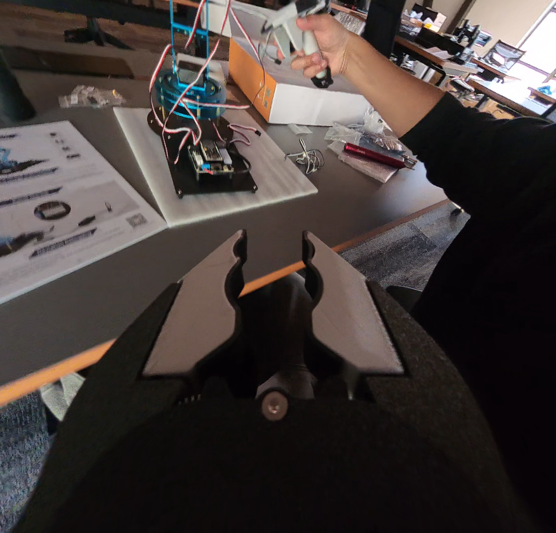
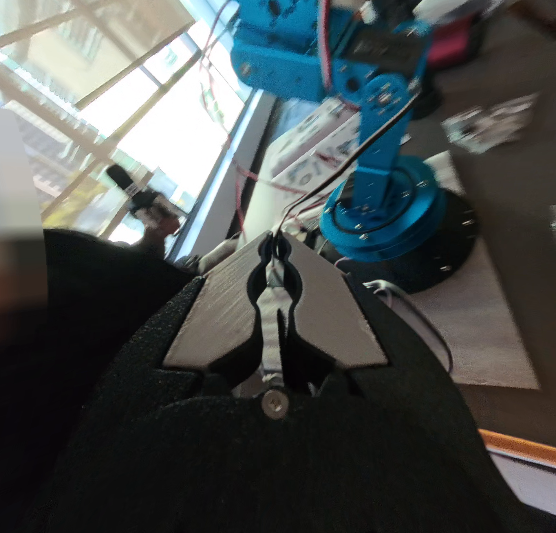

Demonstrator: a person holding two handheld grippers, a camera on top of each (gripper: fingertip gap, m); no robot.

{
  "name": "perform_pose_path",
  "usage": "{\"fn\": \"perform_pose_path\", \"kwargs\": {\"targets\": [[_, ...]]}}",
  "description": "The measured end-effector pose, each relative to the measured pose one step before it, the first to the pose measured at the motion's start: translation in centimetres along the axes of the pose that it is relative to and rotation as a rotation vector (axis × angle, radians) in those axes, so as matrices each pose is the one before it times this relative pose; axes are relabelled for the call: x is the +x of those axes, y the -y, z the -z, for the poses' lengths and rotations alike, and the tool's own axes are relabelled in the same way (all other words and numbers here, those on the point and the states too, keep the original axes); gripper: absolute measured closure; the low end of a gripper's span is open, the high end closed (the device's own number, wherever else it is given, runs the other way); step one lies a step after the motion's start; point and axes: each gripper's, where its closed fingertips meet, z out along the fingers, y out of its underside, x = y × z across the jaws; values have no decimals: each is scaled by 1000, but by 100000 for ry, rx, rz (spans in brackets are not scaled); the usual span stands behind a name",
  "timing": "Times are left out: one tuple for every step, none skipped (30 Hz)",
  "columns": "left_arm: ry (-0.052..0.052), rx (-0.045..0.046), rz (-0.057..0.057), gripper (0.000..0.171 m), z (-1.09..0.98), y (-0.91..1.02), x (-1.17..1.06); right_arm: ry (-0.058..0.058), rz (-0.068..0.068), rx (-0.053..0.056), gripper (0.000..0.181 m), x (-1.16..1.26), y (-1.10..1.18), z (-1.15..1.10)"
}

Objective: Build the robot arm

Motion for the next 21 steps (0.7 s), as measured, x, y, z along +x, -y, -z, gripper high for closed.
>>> {"fn": "perform_pose_path", "kwargs": {"targets": [[-1399, 519, -1345, 136, -577, 664, -414, 1854, -400, -6241, 180, -335, -1037, -20], [-1362, 636, -1016, 136, -463, 634, -427, -2236, 670, -6490, 180, 182, -1061, -140], [-1289, 416, -944, 136, -372, 583, -446, -830, 854, -4408, 181, -208, -759, -199], [-1044, 222, -1097, 136, -279, 534, -494, 1022, -15, -3785, 179, -611, -649, -213], [-789, 277, -1278, 136, -207, 508, -577, -398, 247, -5304, 178, -528, -833, -191], [-671, 409, -1401, 136, -151, 482, -626, -3963, 1704, -5464, 178, -154, -766, -70], [-523, 423, -1286, 136, -161, 446, -694, -4818, 1711, -3748, 178, -174, -630, 58], [-440, 155, -941, 136, -211, 385, -770, -4031, 1348, -2452, 178, -370, -499, 153], [-653, -353, -565, 136, -304, 310, -804, -3947, 1520, -151, 179, -429, -139, 267], [-1333, -722, -433, 136, -418, 302, -775, -3124, 954, 3246, 181, -556, 323, 355], [-1945, -933, -404, 136, -579, 348, -731, -543, -407, 4495, 181, -878, 510, 281], [-2115, -1473, -85, 136, -752, 415, -766, 294, -316, 4048, 181, -1006, 478, 82], [-2577, -1877, -87, 136, -946, 516, -715, -1679, 1034, 2630, 181, -718, 246, -137], [-3512, -2243, -762, 135, -1156, 641, -606, -3129, 1782, 1587, 181, -436, 133, -309], [-3565, -3035, -1375, 133, -1359, 664, -599, -5350, 1128, 2664, 181, 38, 318, -357], [-2844, -3959, -1221, 127, -1533, 705, -642, -7583, -114, 2777, 181, 618, 410, -314], [-3373, -3812, -1396, 118, -1654, 871, -401, -11374, -1895, 4202, 181, 1503, 690, -135], [-4286, -2342, -2028, 112, -1704, 1167, -159, -11338, -4000, 6122, 181, 1880, 961, -21], [-3338, -1136, -2339, 106, -1830, 1320, -324, -7811, -4724, 6780, 176, 1685, 1035, -195], [-1441, -607, -1622, 100, -1951, 1359, -697, -6123, -5792, 5989, 161, 1666, 869, -504], [-562, 637, 469, 92, -1924, 1463, -814, -2205, -6402, 2995, 151, 1185, 373, -877]]}}
